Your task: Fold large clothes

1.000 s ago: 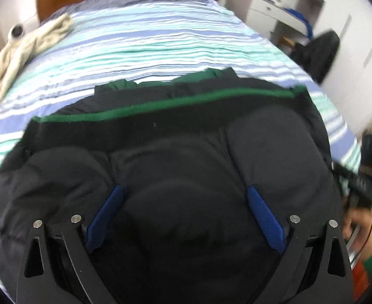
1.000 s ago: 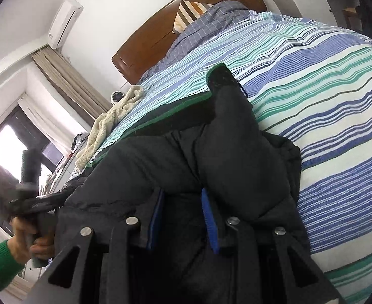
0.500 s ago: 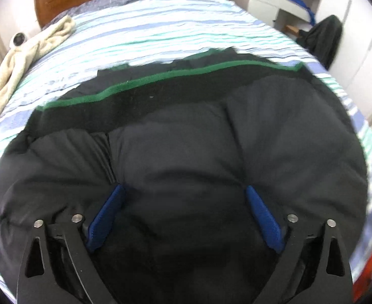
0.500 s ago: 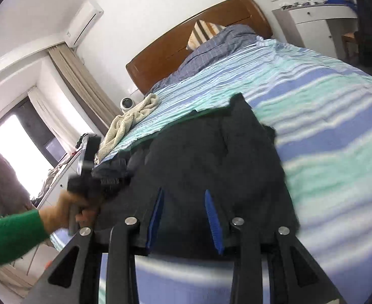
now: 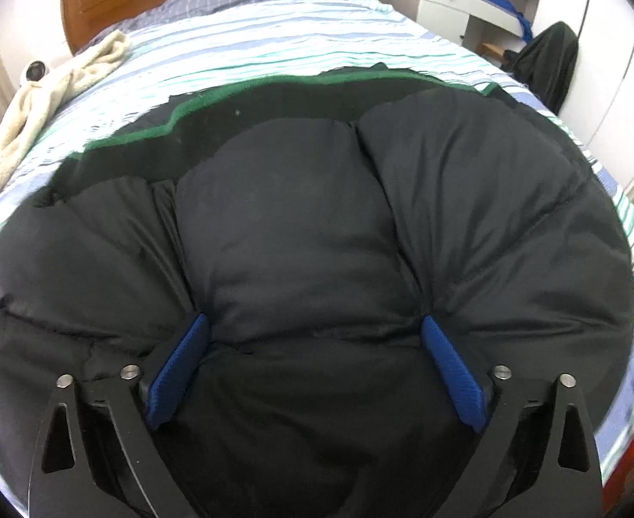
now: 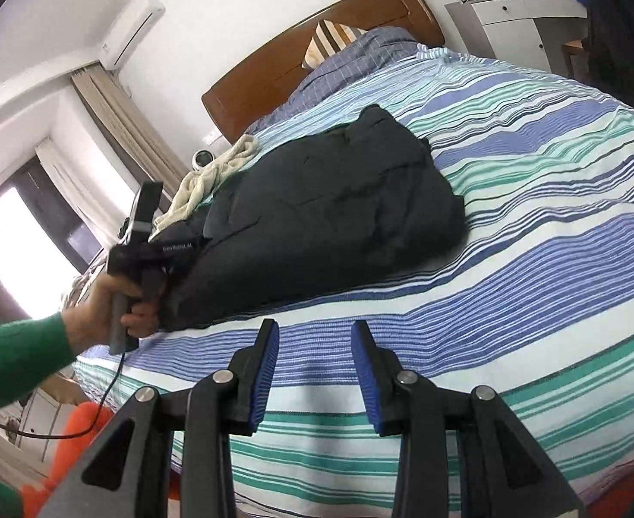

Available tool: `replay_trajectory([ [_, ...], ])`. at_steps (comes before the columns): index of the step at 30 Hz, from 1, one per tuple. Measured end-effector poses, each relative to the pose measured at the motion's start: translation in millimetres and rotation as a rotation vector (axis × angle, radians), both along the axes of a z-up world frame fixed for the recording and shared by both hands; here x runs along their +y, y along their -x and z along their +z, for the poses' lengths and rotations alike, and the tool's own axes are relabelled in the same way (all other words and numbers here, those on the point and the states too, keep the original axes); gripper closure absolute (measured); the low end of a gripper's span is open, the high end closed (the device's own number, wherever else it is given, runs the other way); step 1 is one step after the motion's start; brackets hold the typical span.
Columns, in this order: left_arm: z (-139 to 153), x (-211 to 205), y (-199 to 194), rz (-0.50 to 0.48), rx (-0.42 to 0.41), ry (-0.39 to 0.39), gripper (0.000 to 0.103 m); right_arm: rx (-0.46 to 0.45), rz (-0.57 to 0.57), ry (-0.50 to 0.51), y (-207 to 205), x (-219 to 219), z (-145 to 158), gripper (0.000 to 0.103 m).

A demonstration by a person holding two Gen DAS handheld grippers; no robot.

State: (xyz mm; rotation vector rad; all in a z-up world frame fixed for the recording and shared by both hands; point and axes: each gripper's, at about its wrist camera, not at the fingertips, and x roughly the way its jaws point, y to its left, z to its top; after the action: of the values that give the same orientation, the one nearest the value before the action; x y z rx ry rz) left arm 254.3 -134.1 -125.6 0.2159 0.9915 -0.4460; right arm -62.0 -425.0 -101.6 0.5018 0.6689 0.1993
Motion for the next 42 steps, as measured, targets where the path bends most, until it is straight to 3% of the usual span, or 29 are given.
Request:
replay_trajectory([
  [5, 13.6, 4.4, 41.9, -0.081, -0.027, 0.019, 0.01, -0.027, 0.018, 0.003, -0.8, 3.9, 1.8, 0.067],
  [12, -11.5, 0.1, 40.6, -0.069, -0.058, 0.006, 0.007, -0.016, 0.03, 0.009, -2.8, 9.0, -2.2, 0.067],
  [16, -3.6, 3.6, 45.0, -0.054, -0.047, 0.012, 0.008, -0.017, 0.021, 0.013, 1.6, 5.9, -2.2, 0.067],
  [19, 8.0, 7.9, 70.6, -0.077, -0.058, 0.024, 0.009, -0.026, 0.009, 0.004, 3.6, 2.7, 0.1, 0.067],
  [22, -6.1, 3.1, 87.9, -0.109, -0.102, -0.053, 0.008, -0.031, 0.008, -0.013, 4.9, 1.5, -2.0, 0.067],
  [25, -17.4, 2.4, 85.6, -0.101, -0.116, -0.056, 0.006, -0.011, 0.016, -0.02, -0.9, 2.0, -6.3, 0.067],
  [31, -10.0, 4.4, 100.2, -0.084, -0.128, -0.072, 0.005, -0.009, -0.008, -0.001, 4.3, -2.2, -6.3, 0.066],
  [34, -5.3, 10.4, 129.1, -0.105, -0.127, -0.091, 0.005, -0.005, -0.068, -0.016, 4.8, -15.3, -6.4, 0.056],
  [38, 10.9, 30.3, 138.6, -0.058, -0.052, 0.002, 0.005, 0.003, -0.101, -0.044, 3.0, -23.5, -8.7, 0.054],
  [42, 47.4, 46.7, 107.4, 0.051, -0.082, 0.087, 0.005, 0.031, -0.116, -0.084, -4.7, -25.9, -8.1, 0.044],
])
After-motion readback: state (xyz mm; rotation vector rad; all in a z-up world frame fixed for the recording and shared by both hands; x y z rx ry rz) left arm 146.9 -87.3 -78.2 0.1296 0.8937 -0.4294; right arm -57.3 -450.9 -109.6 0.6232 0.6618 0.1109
